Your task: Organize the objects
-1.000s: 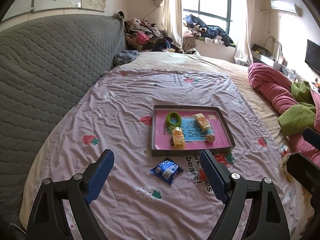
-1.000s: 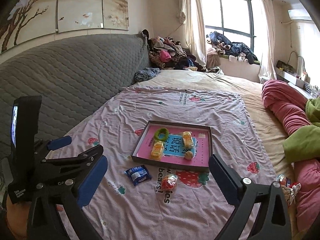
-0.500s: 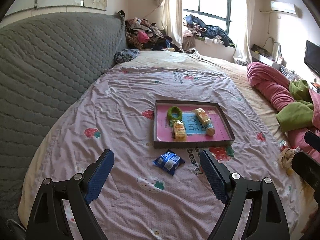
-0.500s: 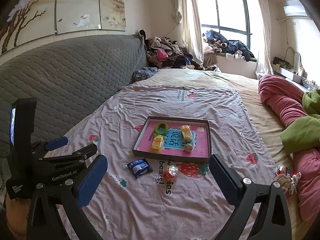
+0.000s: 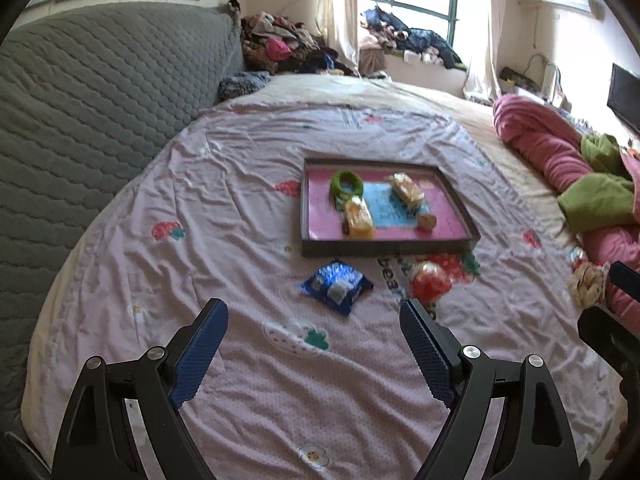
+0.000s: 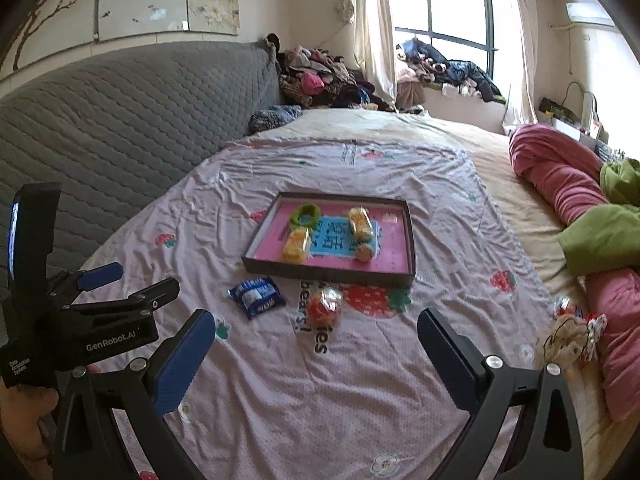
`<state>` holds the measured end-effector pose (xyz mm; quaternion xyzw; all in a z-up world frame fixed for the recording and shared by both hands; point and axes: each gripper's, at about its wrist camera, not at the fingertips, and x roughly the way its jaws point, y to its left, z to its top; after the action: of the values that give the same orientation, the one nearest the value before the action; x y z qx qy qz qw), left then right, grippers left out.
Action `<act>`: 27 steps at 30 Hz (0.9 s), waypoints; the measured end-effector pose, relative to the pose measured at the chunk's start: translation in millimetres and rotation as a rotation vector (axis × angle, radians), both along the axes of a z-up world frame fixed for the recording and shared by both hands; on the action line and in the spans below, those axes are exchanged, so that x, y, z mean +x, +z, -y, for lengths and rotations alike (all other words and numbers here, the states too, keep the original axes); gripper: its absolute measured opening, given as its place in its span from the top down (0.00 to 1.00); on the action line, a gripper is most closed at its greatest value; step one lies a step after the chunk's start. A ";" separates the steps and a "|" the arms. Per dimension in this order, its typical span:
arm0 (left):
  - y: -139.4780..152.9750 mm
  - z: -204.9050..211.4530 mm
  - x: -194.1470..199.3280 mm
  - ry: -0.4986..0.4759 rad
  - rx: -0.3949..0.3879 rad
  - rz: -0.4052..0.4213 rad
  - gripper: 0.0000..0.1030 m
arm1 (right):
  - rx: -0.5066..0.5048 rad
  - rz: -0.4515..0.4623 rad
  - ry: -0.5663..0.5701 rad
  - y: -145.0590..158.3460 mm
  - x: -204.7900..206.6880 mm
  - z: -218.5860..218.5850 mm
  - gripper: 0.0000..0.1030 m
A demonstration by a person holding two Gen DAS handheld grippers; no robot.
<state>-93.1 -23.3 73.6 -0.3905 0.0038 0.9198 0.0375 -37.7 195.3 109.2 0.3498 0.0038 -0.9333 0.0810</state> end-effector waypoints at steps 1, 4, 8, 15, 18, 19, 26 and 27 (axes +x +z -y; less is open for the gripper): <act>-2.7 -0.3 0.1 -0.001 -0.001 0.002 0.14 | 0.003 0.007 0.000 -3.1 -0.7 0.7 0.01; -10.0 -0.9 -2.1 -0.004 0.004 0.009 0.14 | 0.022 0.025 0.003 -13.5 -2.6 3.1 0.01; -19.6 -0.7 -5.4 -0.005 0.004 0.020 0.14 | 0.026 0.043 0.005 -24.5 -4.4 4.3 0.01; -33.8 -0.4 -9.1 -0.008 0.007 0.043 0.14 | 0.038 0.069 0.007 -40.1 -8.0 5.1 0.01; -39.2 -1.6 -9.9 -0.012 0.003 0.049 0.14 | 0.034 0.074 0.005 -44.0 -8.8 4.9 0.01; -40.3 -1.7 -9.9 -0.013 0.002 0.052 0.14 | 0.033 0.075 0.004 -45.5 -9.1 5.2 0.01; -49.1 -4.2 -10.6 -0.025 0.002 0.066 0.14 | 0.041 0.091 0.012 -52.9 -11.7 8.1 0.01; -50.1 -4.2 -10.4 -0.025 0.001 0.067 0.14 | 0.043 0.093 0.011 -53.6 -12.0 8.3 0.01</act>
<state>-103.5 -19.1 23.5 -0.4209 0.0072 0.9058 0.0492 -49.8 187.0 55.6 0.3945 0.0218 -0.9152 0.0789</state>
